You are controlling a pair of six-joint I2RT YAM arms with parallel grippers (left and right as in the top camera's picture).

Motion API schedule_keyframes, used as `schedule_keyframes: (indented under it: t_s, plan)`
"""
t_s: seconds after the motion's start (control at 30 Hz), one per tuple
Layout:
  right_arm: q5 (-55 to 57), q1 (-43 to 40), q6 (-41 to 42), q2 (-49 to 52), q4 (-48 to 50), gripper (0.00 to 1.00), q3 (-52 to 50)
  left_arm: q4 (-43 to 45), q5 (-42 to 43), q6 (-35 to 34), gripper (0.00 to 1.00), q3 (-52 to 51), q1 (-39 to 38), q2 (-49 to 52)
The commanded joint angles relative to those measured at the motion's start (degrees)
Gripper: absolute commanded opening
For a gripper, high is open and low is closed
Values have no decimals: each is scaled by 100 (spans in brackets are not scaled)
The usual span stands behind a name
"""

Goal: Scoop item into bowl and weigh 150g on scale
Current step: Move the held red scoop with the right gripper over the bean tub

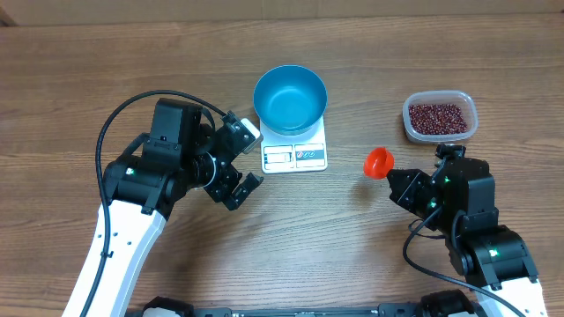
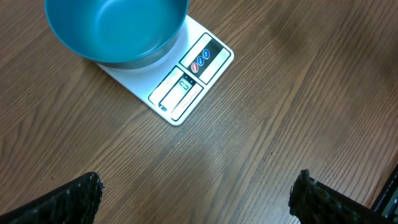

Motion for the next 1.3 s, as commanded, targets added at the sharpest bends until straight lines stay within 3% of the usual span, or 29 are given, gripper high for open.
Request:
schedule_keyframes:
  t_s: [0.0,0.3,0.8,1.03,1.27]
  plan:
    - [61,-26,-2,-26,131,4,125,-9,125,9,100,192,26,22]
    - [46,-26,-13,-26,319,4,127,-81,74,374,100,415,35,22]
    - [-157,-26,-988,-26,223,4,151,-181,-70,522,100,422,92,22]
    - [-153,-26,-1827,-26,-398,4,745,-223,-63,356,100,424,103,22]
    - [90,-26,-2157,-26,-1228,4,1436,-221,-68,282,100,424,105,22]
